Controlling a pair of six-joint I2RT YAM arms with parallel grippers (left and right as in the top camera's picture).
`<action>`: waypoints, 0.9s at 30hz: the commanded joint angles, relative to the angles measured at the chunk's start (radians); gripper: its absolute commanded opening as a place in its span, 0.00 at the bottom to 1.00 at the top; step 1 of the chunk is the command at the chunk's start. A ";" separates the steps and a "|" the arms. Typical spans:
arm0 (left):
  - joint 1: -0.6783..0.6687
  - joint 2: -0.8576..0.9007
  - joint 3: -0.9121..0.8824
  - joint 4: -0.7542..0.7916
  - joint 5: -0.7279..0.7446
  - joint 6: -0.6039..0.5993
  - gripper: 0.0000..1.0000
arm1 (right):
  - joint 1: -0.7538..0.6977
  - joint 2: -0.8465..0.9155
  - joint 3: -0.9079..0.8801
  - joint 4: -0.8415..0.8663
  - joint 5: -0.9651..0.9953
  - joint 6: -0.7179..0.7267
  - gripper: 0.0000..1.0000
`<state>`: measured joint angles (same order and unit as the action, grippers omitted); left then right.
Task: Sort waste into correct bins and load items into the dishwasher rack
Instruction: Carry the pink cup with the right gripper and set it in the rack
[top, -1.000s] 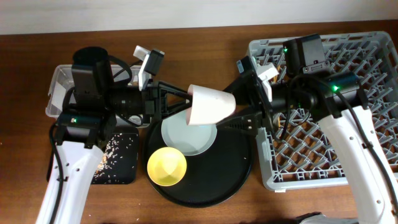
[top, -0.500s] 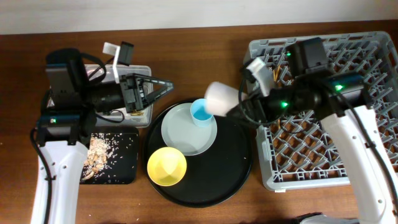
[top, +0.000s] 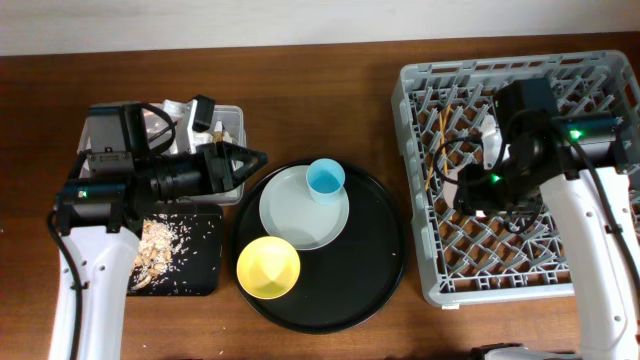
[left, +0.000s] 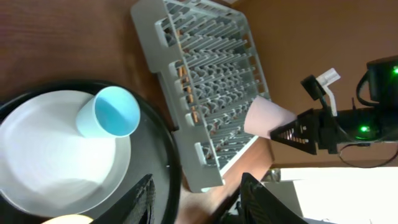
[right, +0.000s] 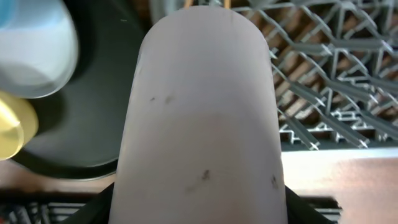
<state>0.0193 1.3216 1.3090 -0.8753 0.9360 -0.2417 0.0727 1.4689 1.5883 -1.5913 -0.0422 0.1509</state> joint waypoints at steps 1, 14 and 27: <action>0.001 0.003 0.004 -0.019 -0.030 0.058 0.43 | -0.002 -0.008 -0.101 0.041 0.124 0.084 0.47; 0.001 0.003 0.004 -0.032 -0.047 0.080 0.43 | -0.001 -0.003 -0.304 0.308 0.078 0.086 0.47; 0.001 0.003 0.004 -0.047 -0.089 0.080 0.43 | -0.001 -0.003 -0.350 0.339 0.060 0.086 0.47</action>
<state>0.0193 1.3216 1.3090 -0.9207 0.8635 -0.1791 0.0727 1.4696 1.2449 -1.2537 0.0326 0.2317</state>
